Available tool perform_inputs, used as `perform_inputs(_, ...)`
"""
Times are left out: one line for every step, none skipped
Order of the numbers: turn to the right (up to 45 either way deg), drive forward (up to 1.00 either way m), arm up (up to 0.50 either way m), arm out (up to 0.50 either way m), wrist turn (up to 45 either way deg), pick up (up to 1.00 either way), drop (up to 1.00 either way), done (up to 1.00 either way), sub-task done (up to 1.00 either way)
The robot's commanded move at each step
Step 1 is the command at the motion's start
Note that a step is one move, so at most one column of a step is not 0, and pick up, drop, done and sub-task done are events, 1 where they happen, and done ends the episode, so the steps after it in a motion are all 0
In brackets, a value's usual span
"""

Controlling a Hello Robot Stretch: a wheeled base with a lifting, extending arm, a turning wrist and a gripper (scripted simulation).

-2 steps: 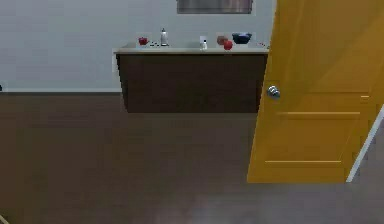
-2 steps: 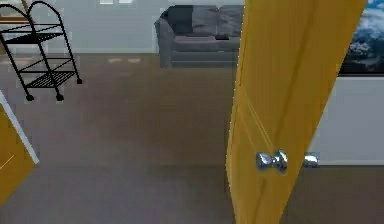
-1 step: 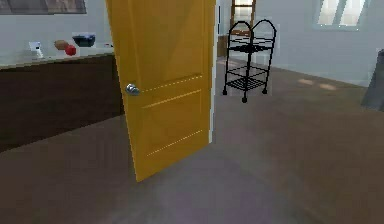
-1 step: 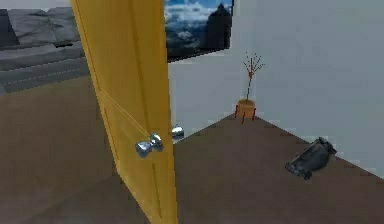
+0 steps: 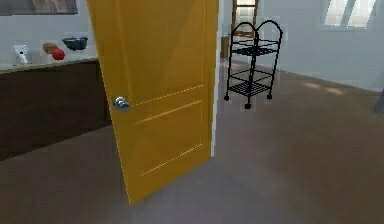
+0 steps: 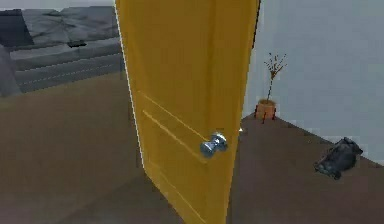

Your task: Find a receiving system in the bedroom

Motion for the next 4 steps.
perform_inputs(18.0, 0.00, 0.00, 0.00, 0.0, 0.00, 0.00, 0.00, 0.00)
perform_inputs(0.0, 1.00, 0.00, 0.00, 0.0, 0.00, 0.00, 0.00, 0.00)
perform_inputs(3.0, 0.00, 0.00, 0.00, 0.0, 0.00, 0.00, 0.00, 0.00)
perform_inputs(3.0, 0.00, 0.00, 0.00, 0.0, 0.00, 0.00, 0.00, 0.00)
